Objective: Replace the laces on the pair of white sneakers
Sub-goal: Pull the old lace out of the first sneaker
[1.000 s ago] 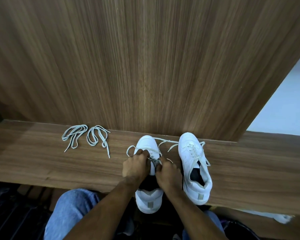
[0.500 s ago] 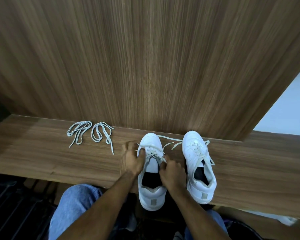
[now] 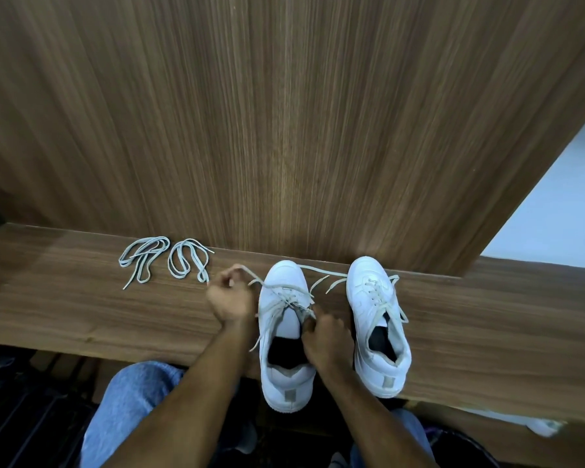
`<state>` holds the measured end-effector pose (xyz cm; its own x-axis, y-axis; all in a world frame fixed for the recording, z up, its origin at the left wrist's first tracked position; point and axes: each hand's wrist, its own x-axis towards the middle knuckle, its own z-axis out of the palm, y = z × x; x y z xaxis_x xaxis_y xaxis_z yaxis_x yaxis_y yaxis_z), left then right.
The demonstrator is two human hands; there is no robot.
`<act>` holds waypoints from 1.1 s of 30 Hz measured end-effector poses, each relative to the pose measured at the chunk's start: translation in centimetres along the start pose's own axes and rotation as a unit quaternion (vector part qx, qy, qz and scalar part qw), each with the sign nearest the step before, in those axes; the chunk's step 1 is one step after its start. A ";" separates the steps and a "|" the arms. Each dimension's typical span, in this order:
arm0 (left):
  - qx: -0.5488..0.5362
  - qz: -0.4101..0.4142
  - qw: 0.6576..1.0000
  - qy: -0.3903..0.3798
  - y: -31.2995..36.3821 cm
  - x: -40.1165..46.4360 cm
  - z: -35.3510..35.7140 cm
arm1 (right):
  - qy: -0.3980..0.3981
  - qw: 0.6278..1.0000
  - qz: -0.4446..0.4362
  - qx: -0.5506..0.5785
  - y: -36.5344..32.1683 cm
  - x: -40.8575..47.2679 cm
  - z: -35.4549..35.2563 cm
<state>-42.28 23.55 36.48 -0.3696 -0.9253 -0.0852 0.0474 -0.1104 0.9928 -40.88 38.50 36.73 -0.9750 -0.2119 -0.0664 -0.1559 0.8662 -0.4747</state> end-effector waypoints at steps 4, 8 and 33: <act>-0.031 -0.037 0.996 0.073 0.3 2.5 -0.5 | 0.000 1.000 0.001 -0.007 0.1 0.0 0.0; 0.325 0.175 0.923 -0.105 -0.4 -0.3 -1.1 | -0.001 1.000 -0.001 -0.007 -0.1 0.2 0.1; 0.496 0.265 0.794 -0.230 0.0 -2.2 -0.6 | -0.001 1.000 -0.003 -0.001 0.2 0.3 0.2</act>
<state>-40.97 25.35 36.60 -0.8527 -0.4902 0.1807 -0.3597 0.8018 0.4772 -41.15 38.52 36.41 -0.9739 -0.2174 -0.0654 -0.1615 0.8662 -0.4729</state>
